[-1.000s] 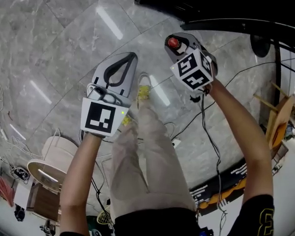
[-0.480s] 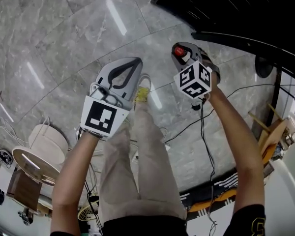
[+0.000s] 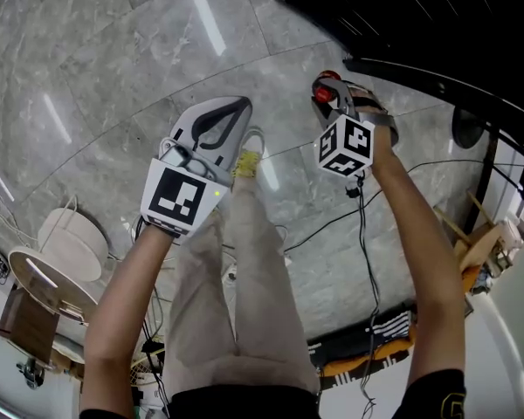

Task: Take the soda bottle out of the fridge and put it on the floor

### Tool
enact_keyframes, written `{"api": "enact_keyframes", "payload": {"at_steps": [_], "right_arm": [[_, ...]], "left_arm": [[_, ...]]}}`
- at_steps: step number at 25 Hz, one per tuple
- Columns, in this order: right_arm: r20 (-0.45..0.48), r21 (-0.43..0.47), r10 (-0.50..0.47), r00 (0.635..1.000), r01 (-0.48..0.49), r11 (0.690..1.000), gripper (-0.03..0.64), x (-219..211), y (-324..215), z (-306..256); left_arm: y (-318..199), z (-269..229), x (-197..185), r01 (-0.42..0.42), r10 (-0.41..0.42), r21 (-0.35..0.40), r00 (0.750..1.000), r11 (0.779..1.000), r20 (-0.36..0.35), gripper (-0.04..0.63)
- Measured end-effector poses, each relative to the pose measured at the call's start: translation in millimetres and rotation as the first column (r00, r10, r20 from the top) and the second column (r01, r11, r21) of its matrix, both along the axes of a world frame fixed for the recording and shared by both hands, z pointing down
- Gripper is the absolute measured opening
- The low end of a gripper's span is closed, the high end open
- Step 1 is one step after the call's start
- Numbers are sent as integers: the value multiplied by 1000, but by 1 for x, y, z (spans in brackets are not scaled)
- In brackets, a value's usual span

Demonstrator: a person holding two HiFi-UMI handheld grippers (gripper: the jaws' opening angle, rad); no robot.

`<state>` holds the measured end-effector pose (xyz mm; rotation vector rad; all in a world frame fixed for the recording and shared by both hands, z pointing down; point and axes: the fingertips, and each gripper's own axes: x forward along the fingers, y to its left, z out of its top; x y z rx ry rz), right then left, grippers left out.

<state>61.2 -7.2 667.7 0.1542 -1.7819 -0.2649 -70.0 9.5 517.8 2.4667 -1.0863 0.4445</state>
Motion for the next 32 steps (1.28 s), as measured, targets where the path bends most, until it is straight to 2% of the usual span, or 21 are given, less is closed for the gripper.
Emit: {"api": "enact_keyframes", "payload": {"at_steps": [5,17,21,26,32], "right_arm": [[-16,-1,-5,1000,5,1000,146,3,2,11],[-36,-31,-36,999,35,999,147,-8,7,53],[-12,-41,26,1000,-26,999,147,-14,5,73],[14,-63,88,996,-87,994,147,-21,11,98],[58,-84,164,985,-159,984,146,-32,15,119]], "left_arm": [[2,6,2,6,-6,-9,999,1000,-42,17],[5,38,-5,26,-28,-57,999,998,-40,15],[0,45,-16,73,-75,-58,997,996,-31,15],[0,68,-29,162,-163,-106,987,981,-6,17],[7,86,-36,174,-175,-93,985,980,-3,17]]}}
